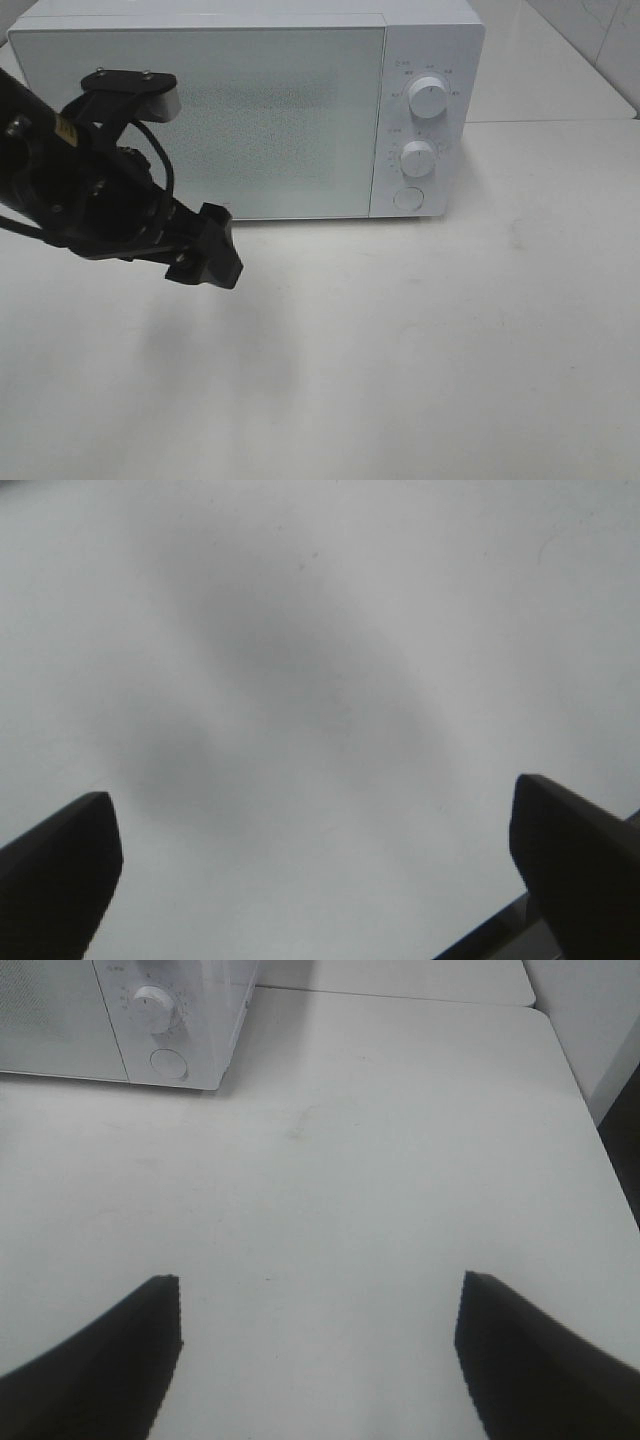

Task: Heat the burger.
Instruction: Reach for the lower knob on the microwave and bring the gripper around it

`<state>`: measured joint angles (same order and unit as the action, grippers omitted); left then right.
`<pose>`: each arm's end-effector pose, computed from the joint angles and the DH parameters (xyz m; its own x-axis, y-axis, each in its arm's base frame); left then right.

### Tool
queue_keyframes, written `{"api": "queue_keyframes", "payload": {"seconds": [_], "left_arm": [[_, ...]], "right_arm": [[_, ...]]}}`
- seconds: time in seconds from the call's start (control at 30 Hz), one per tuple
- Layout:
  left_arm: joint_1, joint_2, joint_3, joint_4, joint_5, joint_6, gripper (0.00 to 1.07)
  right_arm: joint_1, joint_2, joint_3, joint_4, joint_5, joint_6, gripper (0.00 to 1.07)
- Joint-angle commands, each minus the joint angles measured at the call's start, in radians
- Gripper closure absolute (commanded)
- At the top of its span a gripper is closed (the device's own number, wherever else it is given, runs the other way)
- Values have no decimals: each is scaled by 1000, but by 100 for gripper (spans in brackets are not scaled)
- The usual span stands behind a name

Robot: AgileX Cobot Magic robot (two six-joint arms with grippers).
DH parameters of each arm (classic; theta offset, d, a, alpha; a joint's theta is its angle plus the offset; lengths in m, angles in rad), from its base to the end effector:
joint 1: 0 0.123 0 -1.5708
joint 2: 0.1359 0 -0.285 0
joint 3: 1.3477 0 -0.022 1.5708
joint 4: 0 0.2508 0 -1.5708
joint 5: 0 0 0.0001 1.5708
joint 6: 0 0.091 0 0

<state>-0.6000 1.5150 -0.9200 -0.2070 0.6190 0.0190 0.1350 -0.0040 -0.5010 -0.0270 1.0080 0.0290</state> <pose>0.2350 -0.1740 0.2231 -0.8238 0.3833 -0.4177 0.4858 0.8570 -0.1717 -0.0032 -0.0025 0.2819 -0.4017 -0.0398 -0.9149 -0.1080 0.9941 0.0041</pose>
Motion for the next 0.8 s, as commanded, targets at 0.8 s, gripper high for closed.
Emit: {"api": "queue_keyframes", "payload": {"seconds": [0.8], "left_arm": [[550, -523, 48, 85, 470, -30, 8]], "right_arm": [[-7, -32, 3, -4, -14, -7, 34]]}}
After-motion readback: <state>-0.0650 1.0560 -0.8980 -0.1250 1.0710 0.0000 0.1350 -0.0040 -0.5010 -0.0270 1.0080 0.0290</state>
